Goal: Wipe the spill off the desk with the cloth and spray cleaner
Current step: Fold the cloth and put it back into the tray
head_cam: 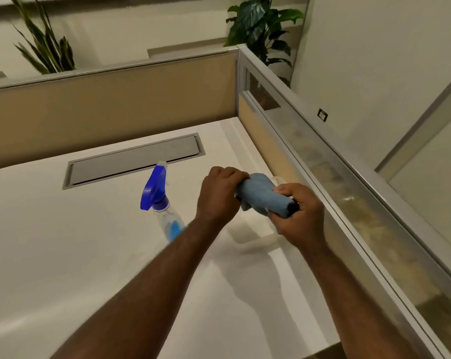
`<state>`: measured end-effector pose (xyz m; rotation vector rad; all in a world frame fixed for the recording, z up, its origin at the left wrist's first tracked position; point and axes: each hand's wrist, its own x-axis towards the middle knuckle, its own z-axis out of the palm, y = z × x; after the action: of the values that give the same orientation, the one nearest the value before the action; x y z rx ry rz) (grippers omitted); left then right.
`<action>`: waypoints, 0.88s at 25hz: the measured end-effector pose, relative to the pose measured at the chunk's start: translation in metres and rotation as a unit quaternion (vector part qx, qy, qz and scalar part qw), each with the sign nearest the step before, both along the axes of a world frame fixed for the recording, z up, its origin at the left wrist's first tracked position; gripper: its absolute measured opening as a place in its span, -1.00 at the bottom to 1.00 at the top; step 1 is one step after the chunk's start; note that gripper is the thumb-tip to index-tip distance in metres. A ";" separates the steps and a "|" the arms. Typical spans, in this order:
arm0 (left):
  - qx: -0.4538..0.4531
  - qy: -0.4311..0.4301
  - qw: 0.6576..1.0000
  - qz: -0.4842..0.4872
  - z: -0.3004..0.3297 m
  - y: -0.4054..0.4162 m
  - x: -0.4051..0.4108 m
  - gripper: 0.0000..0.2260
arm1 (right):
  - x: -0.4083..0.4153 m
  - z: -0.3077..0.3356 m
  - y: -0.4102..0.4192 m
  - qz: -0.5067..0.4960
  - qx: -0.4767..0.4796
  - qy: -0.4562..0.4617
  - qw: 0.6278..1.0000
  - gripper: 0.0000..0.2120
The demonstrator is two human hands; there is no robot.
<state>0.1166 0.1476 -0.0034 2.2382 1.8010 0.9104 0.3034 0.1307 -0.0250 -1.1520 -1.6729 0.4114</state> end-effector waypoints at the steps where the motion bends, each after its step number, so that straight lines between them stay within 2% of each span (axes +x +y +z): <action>1: -0.009 0.032 0.999 0.000 -0.003 0.007 0.002 -0.63 | -0.006 -0.009 -0.001 -0.012 0.040 -0.035 0.999 -0.67; 5: -0.101 0.019 0.995 0.011 -0.022 0.026 -0.005 -0.61 | -0.023 -0.048 -0.003 -0.026 0.083 -0.169 0.982 -0.57; 7: -0.169 -0.011 0.985 -0.024 -0.034 0.026 -0.012 -0.50 | -0.028 -0.064 -0.004 -0.021 0.072 -0.232 0.970 -0.52; 9: -0.227 -0.027 0.973 -0.033 -0.043 0.021 -0.016 -0.41 | -0.032 -0.072 0.000 0.009 0.012 -0.284 0.959 -0.44; 11: -0.229 -0.043 0.972 -0.031 -0.048 0.017 -0.016 -0.51 | -0.034 -0.066 0.010 0.079 -0.077 -0.297 0.948 -0.41; 13: -0.228 -0.031 0.972 -0.043 -0.051 0.015 -0.016 -0.59 | -0.034 -0.058 0.019 0.162 -0.191 -0.315 0.916 -0.38; 15: -0.223 0.013 0.973 -0.053 -0.055 0.013 -0.018 -0.62 | -0.032 -0.054 0.024 0.210 -0.243 -0.341 0.883 -0.33; 17: -0.201 0.106 0.973 -0.045 -0.061 0.007 -0.019 -0.62 | -0.032 -0.053 0.021 0.227 -0.255 -0.352 0.871 -0.33; 20: -0.186 0.221 0.957 -0.023 -0.071 -0.004 -0.021 -0.56 | -0.037 -0.052 0.016 0.223 -0.267 -0.379 0.858 -0.31; 22: -0.188 0.277 0.942 -0.013 -0.075 -0.009 -0.024 -0.54 | -0.042 -0.050 0.016 0.222 -0.293 -0.427 0.826 -0.25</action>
<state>0.0929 0.1391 -0.0788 2.3854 1.9228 -0.1055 0.2611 0.1467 -0.0754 -1.5079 -2.7571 0.8256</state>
